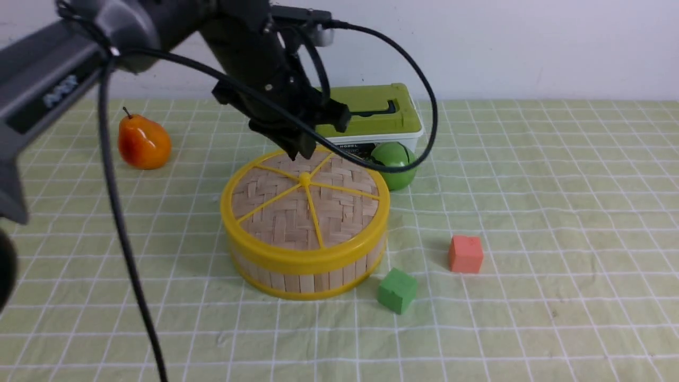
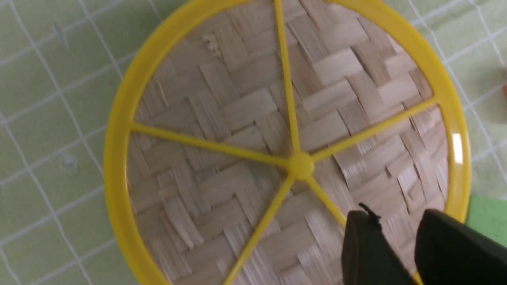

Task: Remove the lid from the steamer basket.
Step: Use the left arm to lift the lid of the steamer, then use the left arm to place the steamer lid on the table

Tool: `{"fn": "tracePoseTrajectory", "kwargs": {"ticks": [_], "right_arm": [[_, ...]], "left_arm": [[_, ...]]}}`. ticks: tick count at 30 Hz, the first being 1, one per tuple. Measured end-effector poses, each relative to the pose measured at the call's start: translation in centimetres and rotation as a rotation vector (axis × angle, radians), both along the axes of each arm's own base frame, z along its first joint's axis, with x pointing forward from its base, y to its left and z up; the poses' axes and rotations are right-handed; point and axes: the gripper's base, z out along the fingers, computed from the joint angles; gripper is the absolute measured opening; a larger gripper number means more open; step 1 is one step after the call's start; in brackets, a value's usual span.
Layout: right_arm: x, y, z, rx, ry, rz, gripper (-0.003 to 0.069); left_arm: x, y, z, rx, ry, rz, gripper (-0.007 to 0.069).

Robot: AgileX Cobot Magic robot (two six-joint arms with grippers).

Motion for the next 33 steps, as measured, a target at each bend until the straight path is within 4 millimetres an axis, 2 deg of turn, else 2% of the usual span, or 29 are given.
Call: {"fn": "tracePoseTrajectory", "kwargs": {"ticks": [2, 3, 5, 10, 11, 14, 15, 16, 18, 19, 20, 23, 29, 32, 33], "right_arm": [[0.0, 0.0, 0.0, 0.0, 0.0, 0.0, 0.0241], [0.0, 0.0, 0.0, 0.0, 0.0, 0.0, 0.0241], [0.0, 0.0, 0.0, 0.0, 0.0, 0.0, 0.0241], [0.0, 0.0, 0.0, 0.0, 0.0, 0.0, 0.0241], [0.0, 0.0, 0.0, 0.0, 0.0, 0.0, 0.0241], [0.0, 0.0, 0.0, 0.0, 0.0, 0.0, 0.0241], [0.0, 0.0, 0.0, 0.0, 0.0, 0.0, 0.0241], [0.0, 0.0, 0.0, 0.0, 0.0, 0.0, 0.0241], [0.0, 0.0, 0.0, 0.0, 0.0, 0.0, 0.0241], [0.0, 0.0, 0.0, 0.0, 0.0, 0.0, 0.0241], [0.0, 0.0, 0.0, 0.0, 0.0, 0.0, 0.0241], [0.0, 0.0, 0.0, 0.0, 0.0, 0.0, 0.0241], [0.0, 0.0, 0.0, 0.0, 0.0, 0.0, 0.0241], [0.0, 0.0, 0.0, 0.0, 0.0, 0.0, 0.0241], [0.0, 0.0, 0.0, 0.0, 0.0, 0.0, 0.0241]], "left_arm": [[0.7, -0.6, -0.6, 0.005, -0.006, 0.014, 0.0267], [0.9, -0.6, -0.9, 0.012, -0.004, 0.015, 0.0274], [1.8, -1.1, -2.4, 0.02, 0.014, 0.042, 0.0327], [3.0, -1.4, -5.2, 0.057, 0.035, 0.082, 0.0337], [3.2, -1.4, -5.9, 0.064, 0.044, 0.1, 0.0327], [3.5, -1.3, -6.5, 0.075, 0.049, 0.123, 0.0285], [3.5, -1.3, -6.4, 0.076, 0.045, 0.131, 0.0241], [3.5, -1.3, -6.3, 0.075, 0.043, 0.133, 0.0233], [3.5, -1.3, -6.1, 0.07, 0.039, 0.14, 0.0127], [3.5, -1.3, -5.9, 0.069, 0.04, 0.142, 0.0098], [3.5, -1.3, -5.8, 0.067, 0.043, 0.144, 0.01], [3.4, -1.4, -5.0, 0.057, 0.038, 0.145, 0.0106], [2.4, -0.6, 2.6, -0.014, -0.148, 0.151, 0.0106], [0.5, 1.8, 7.9, 0.01, -0.295, 0.186, 0.0106], [0.0, 2.6, 8.9, 0.014, -0.317, 0.204, 0.0106]]}}
